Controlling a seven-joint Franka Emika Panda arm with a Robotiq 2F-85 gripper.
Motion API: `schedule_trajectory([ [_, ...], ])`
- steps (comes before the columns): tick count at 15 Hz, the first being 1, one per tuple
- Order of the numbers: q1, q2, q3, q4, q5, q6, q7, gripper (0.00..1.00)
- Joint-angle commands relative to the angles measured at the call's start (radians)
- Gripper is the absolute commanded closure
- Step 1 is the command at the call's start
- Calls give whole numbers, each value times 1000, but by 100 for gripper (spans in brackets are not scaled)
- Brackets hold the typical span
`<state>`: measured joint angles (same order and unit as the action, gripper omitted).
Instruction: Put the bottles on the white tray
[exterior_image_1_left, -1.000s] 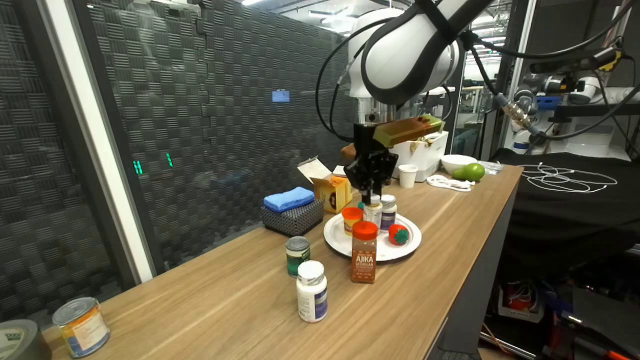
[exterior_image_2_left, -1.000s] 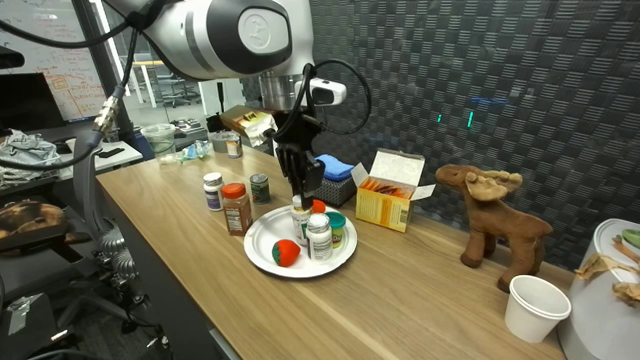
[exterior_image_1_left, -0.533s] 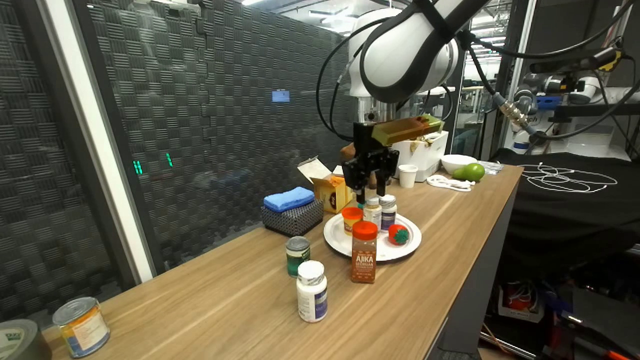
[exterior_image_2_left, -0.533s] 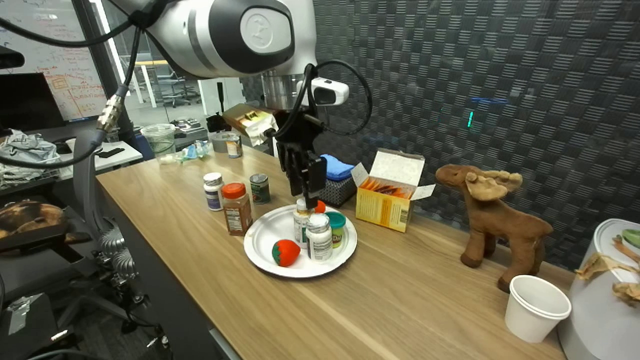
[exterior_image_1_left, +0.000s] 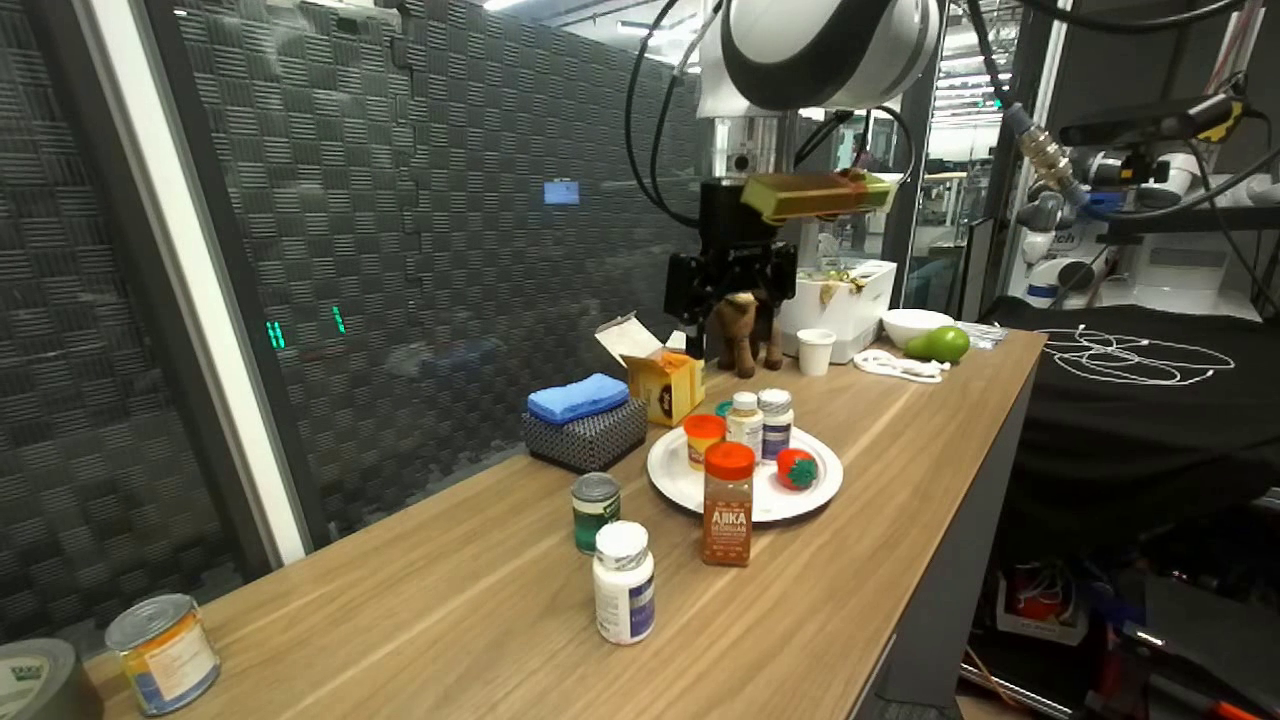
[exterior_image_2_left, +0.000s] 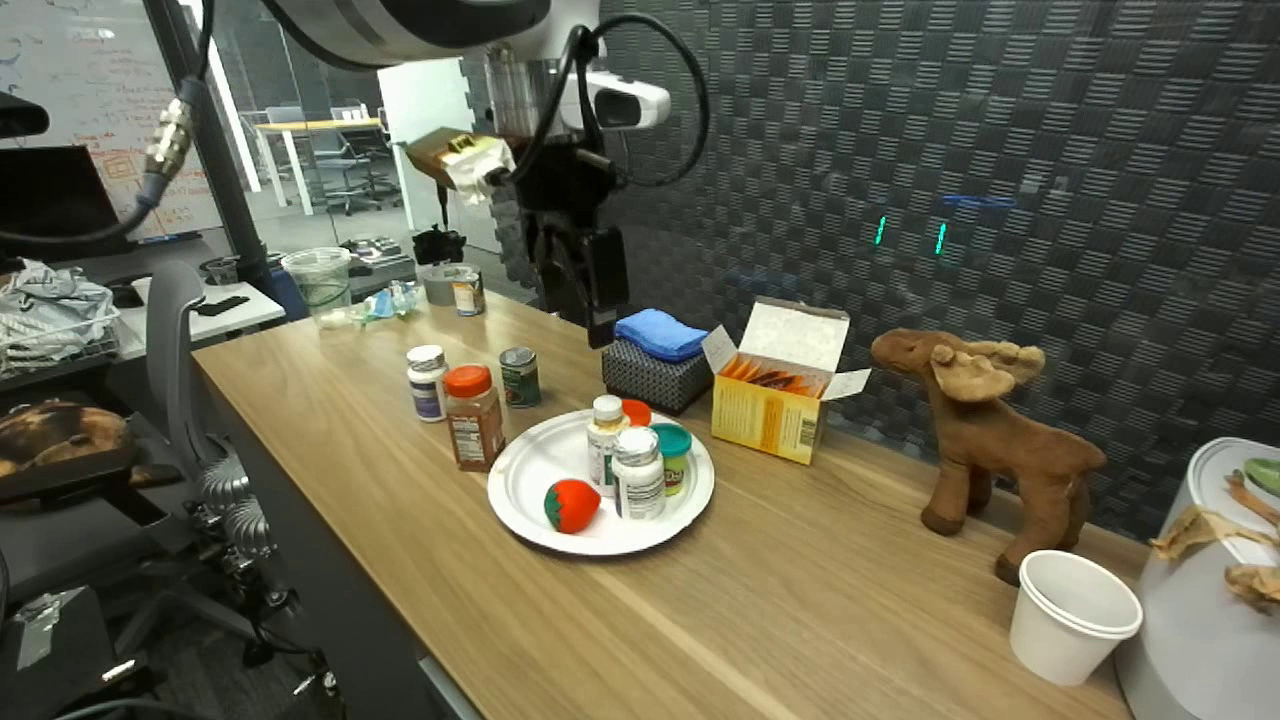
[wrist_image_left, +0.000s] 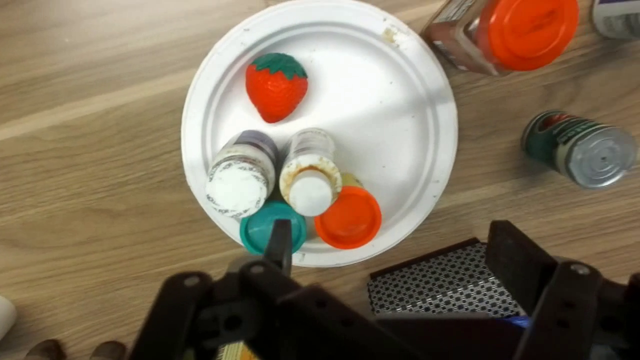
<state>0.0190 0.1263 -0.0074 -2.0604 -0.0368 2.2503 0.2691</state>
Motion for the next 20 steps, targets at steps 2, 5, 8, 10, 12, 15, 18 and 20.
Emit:
schedule_trajectory([
  [2, 14, -56, 33, -26, 106, -76, -47, 1],
  [5, 22, -49, 47, -46, 135, -102, -50, 0],
  [8, 33, -41, 56, -75, 154, -86, -42, 0],
  [10, 38, -37, 63, -90, 164, -90, -42, 0],
  [12, 45, -36, 68, -106, 165, -75, -39, 0],
  [15, 56, -32, 75, -123, 159, -36, -43, 0],
  [18, 66, -22, 80, -136, 146, 2, -40, 0],
  [20, 69, -12, 82, -140, 140, 19, -39, 0],
])
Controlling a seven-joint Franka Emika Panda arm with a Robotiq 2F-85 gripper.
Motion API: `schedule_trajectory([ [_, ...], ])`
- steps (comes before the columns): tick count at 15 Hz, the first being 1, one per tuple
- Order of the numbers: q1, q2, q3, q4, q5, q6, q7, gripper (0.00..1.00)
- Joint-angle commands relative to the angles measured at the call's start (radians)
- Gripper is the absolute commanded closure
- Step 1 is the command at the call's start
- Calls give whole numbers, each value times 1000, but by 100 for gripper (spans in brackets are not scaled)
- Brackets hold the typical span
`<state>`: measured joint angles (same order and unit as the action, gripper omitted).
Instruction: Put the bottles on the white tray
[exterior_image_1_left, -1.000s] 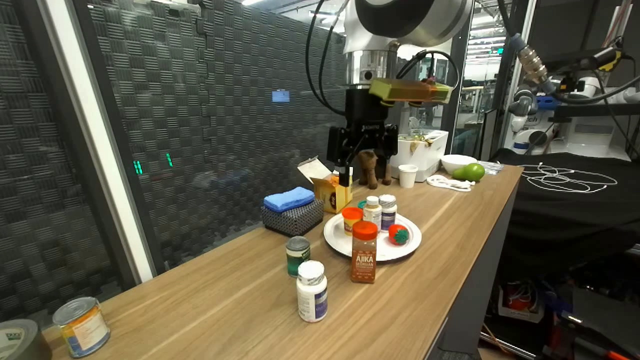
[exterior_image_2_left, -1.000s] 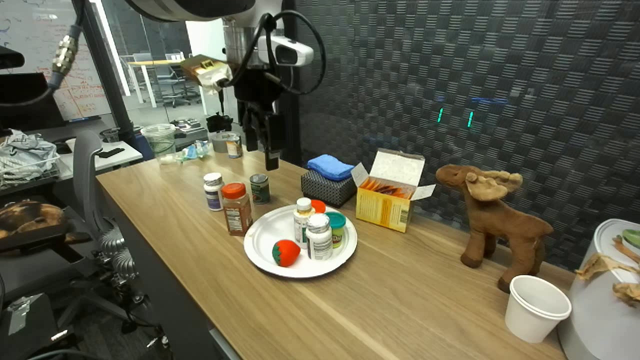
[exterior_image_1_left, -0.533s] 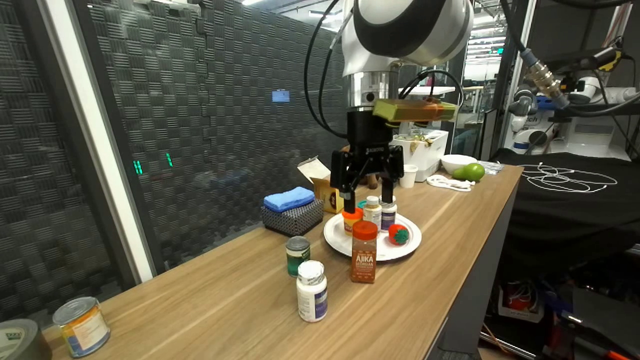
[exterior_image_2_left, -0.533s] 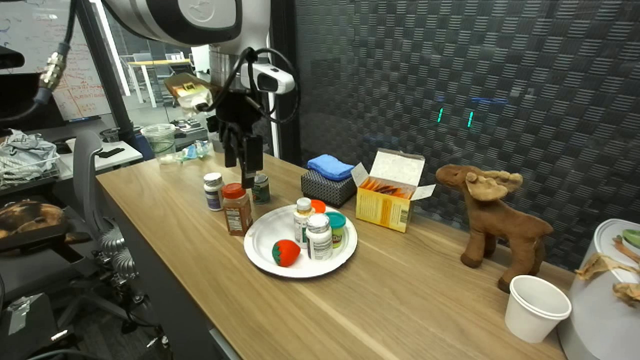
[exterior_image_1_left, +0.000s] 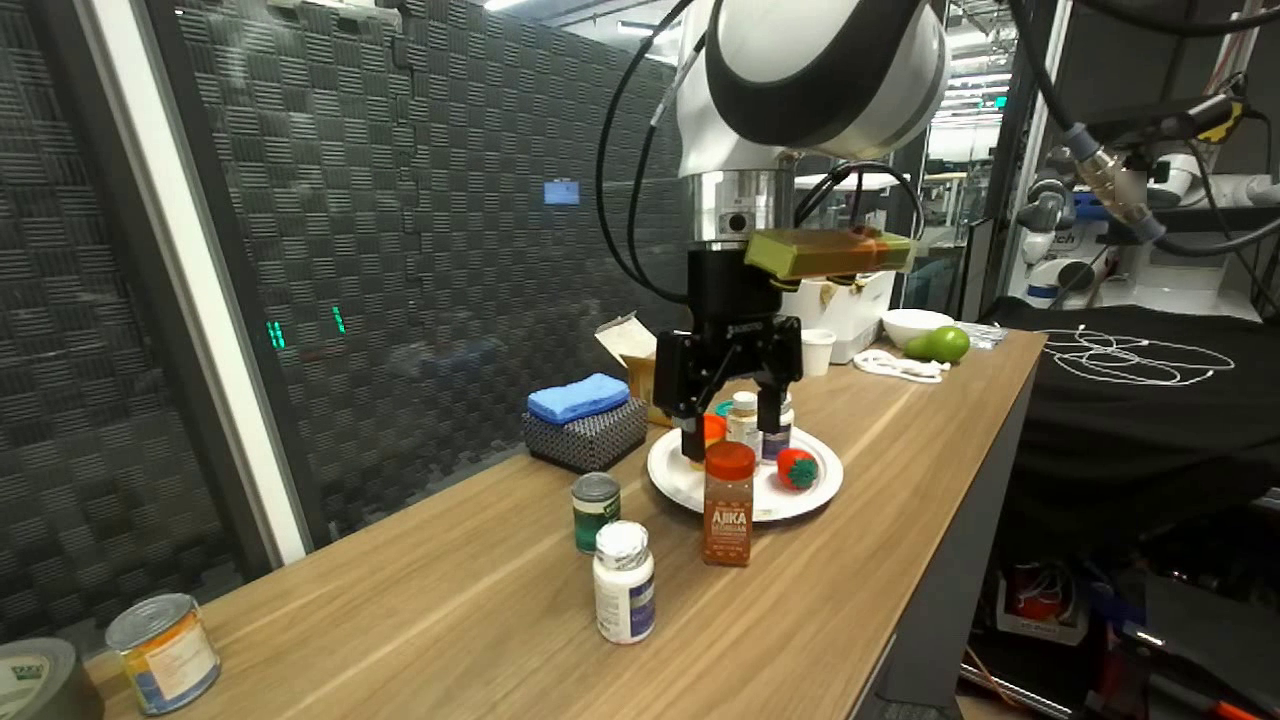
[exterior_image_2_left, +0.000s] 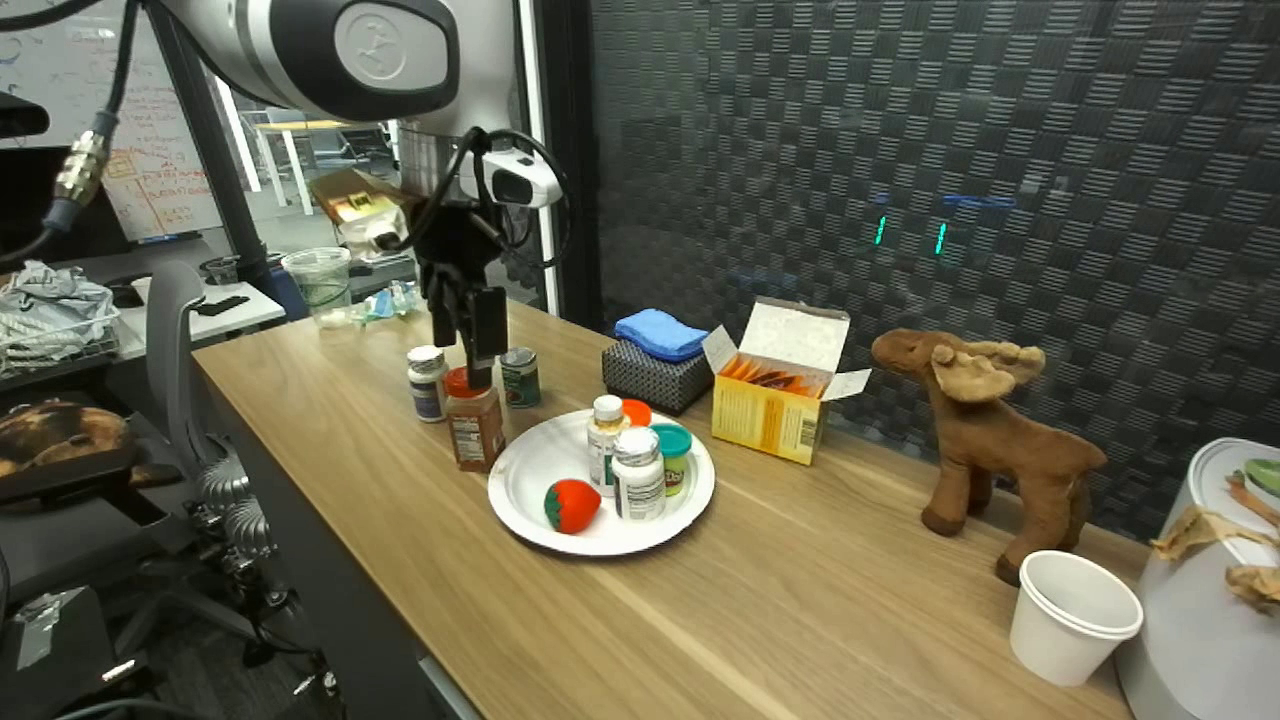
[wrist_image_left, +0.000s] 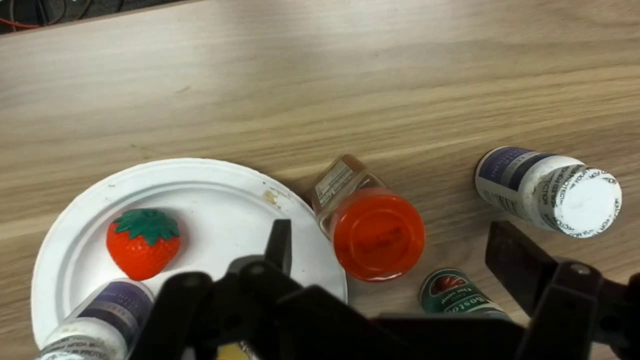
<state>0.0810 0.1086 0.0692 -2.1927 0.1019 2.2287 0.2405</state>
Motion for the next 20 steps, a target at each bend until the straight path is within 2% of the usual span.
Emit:
schedule_trajectory([
  [1, 9, 10, 6, -8, -4, 48, -6, 0],
  [2, 10, 15, 6, -9, -7, 58, -2, 5],
  [3, 11, 19, 5, -10, -9, 66, 1, 25],
  [5, 12, 23, 3, -14, -15, 80, 8, 30],
  [6, 12, 23, 2, -16, -17, 87, 10, 36],
  [7, 12, 24, 0, -18, -23, 90, 15, 47],
  [11, 10, 11, -7, -31, -40, 102, 29, 76],
  [16, -1, -74, -21, -56, -52, 97, 38, 76],
  [20, -27, -126, -40, -50, -34, 45, 13, 76],
])
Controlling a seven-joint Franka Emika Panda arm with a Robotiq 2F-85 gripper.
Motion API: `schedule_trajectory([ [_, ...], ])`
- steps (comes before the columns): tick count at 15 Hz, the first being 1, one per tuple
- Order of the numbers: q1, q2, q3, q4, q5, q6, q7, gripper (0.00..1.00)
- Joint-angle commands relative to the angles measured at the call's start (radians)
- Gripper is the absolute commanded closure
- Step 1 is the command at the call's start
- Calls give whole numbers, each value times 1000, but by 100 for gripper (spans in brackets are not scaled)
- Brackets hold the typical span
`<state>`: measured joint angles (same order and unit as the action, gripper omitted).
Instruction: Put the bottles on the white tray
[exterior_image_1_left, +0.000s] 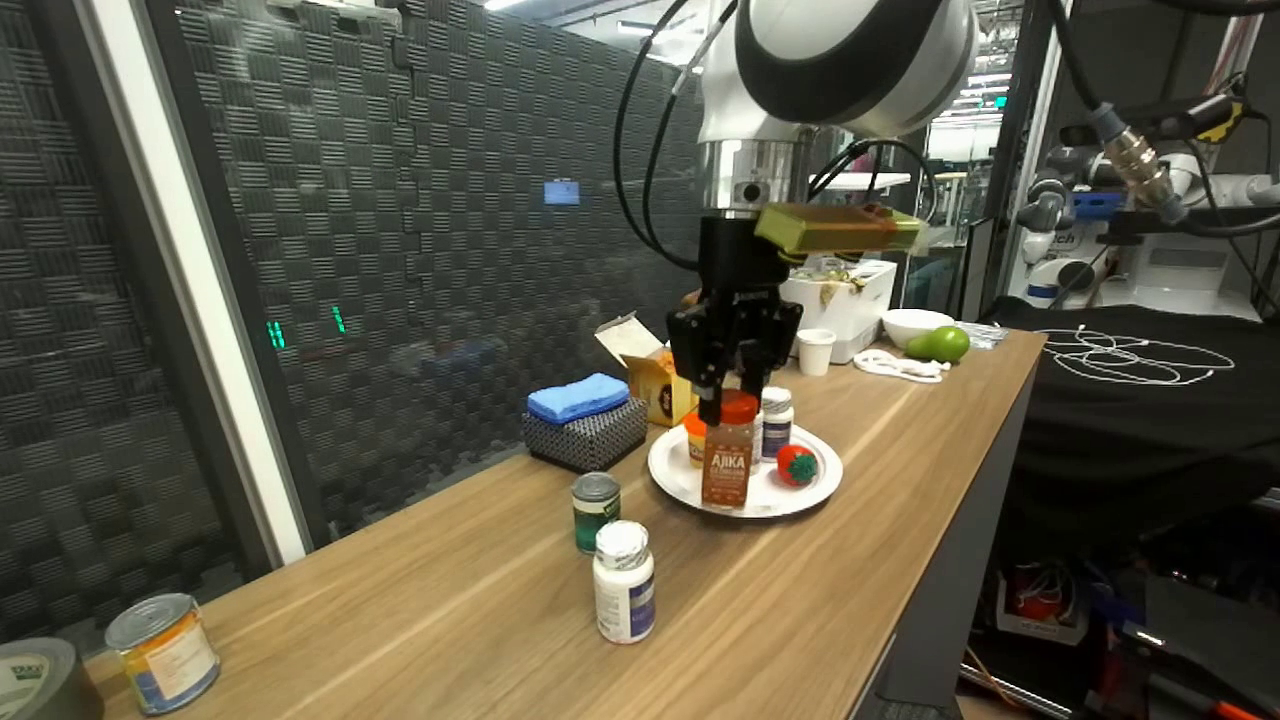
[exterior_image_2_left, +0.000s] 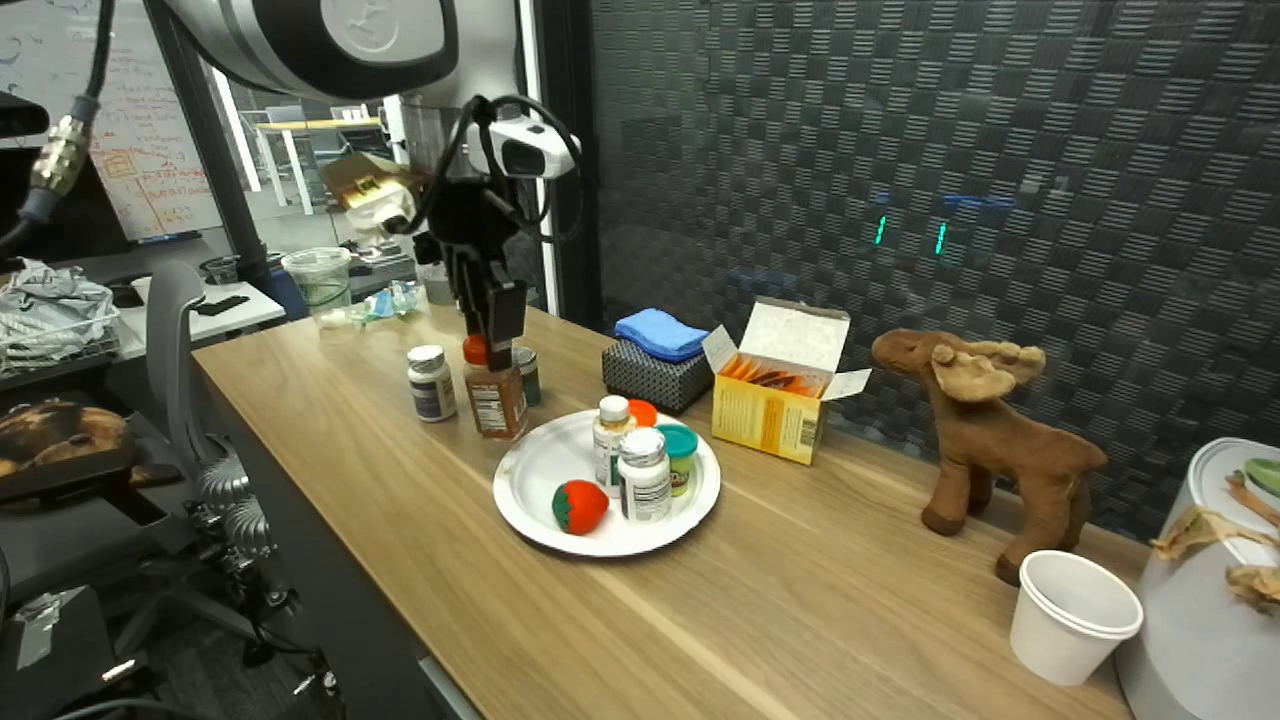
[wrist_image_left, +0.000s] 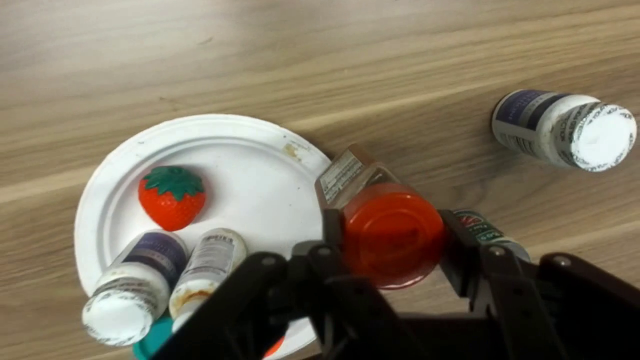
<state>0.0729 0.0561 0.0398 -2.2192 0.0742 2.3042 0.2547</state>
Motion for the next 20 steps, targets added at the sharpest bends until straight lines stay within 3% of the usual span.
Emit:
schedule_trajectory([
  [1, -26, -74, -15, -20, -3, -46, -6, 76],
  [4, -43, -60, -27, -13, -10, -65, -2, 76],
  [20, -68, 61, -81, -14, -102, 66, 63, 76],
])
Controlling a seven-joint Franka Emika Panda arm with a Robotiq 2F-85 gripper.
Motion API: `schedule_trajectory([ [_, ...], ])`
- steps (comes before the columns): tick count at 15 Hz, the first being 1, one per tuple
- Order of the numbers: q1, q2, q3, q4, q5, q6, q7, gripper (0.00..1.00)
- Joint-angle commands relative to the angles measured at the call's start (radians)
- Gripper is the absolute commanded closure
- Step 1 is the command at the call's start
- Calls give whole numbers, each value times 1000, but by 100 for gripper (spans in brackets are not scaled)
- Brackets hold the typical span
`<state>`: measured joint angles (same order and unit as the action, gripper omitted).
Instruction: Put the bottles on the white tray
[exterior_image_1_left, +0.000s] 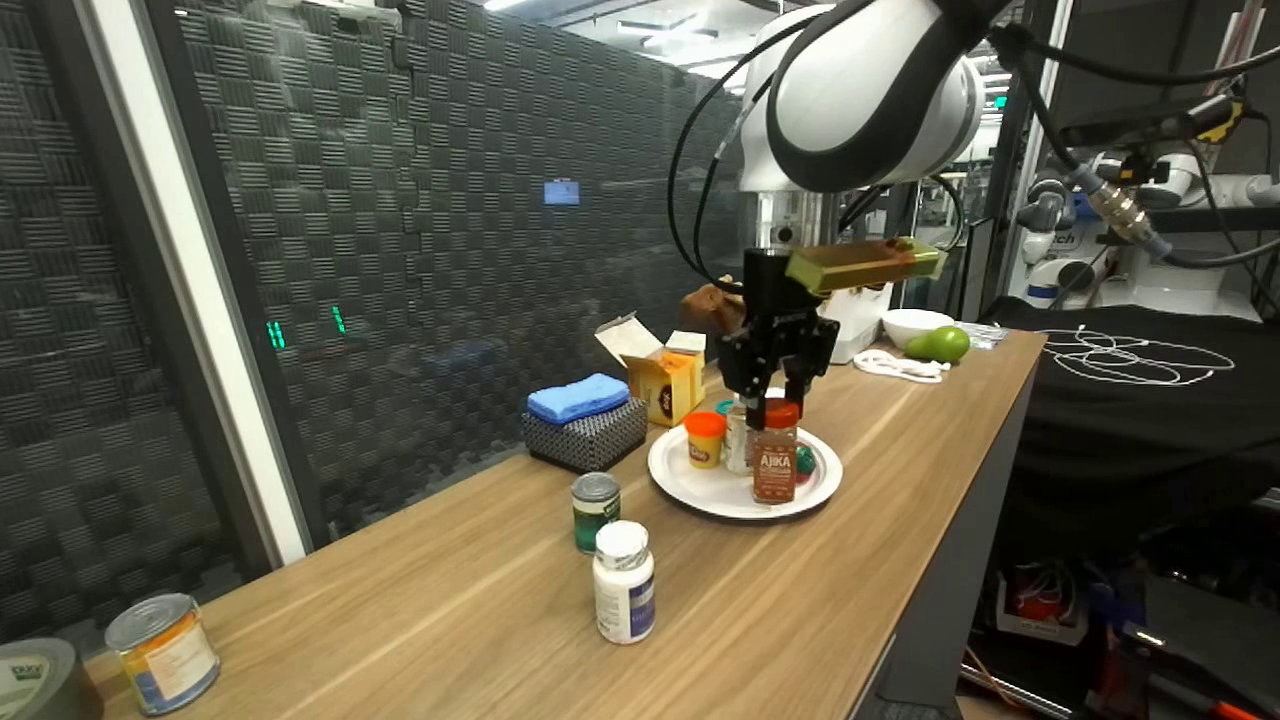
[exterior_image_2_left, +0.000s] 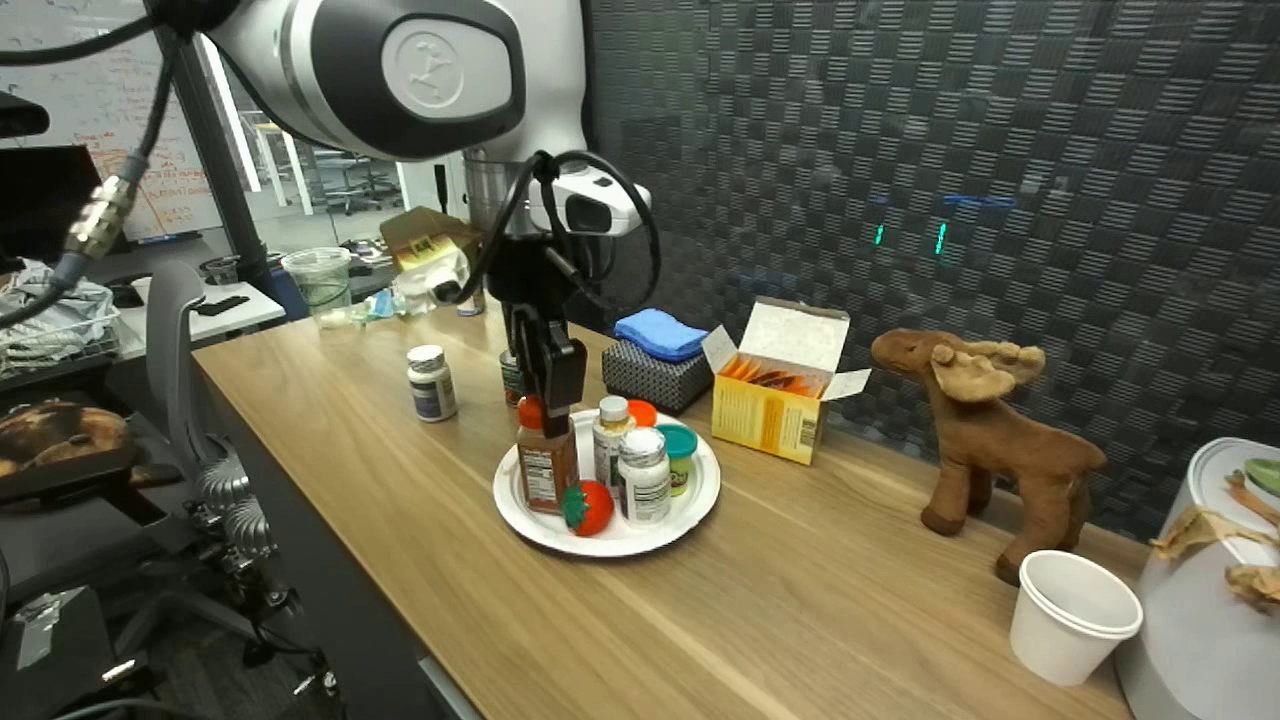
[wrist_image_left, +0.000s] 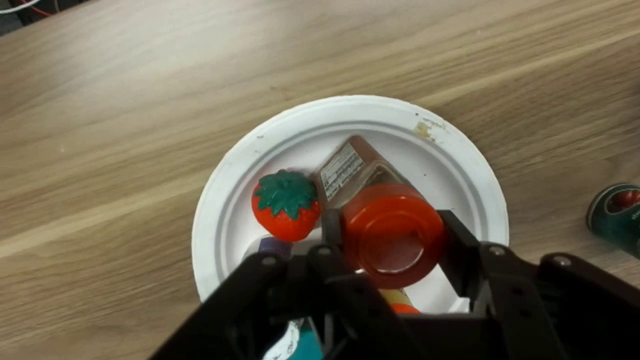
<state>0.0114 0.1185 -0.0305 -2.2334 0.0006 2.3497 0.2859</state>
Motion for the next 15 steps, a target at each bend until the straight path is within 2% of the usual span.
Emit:
schedule_trajectory([
  [1, -9, 1, -16, 0, -21, 17, 30, 76],
  [3, -15, -1, -19, -1, -3, 3, 18, 76],
  [4, -18, -6, -17, 2, 16, -15, -1, 26],
  [5, -16, -20, -15, 4, 11, -20, -2, 25],
  [8, 1, -64, -1, 25, -22, -70, 3, 3],
  [11, 28, -83, 34, 76, -55, -131, 6, 0],
  [15, 67, -71, 92, 121, -22, -183, -40, 0],
])
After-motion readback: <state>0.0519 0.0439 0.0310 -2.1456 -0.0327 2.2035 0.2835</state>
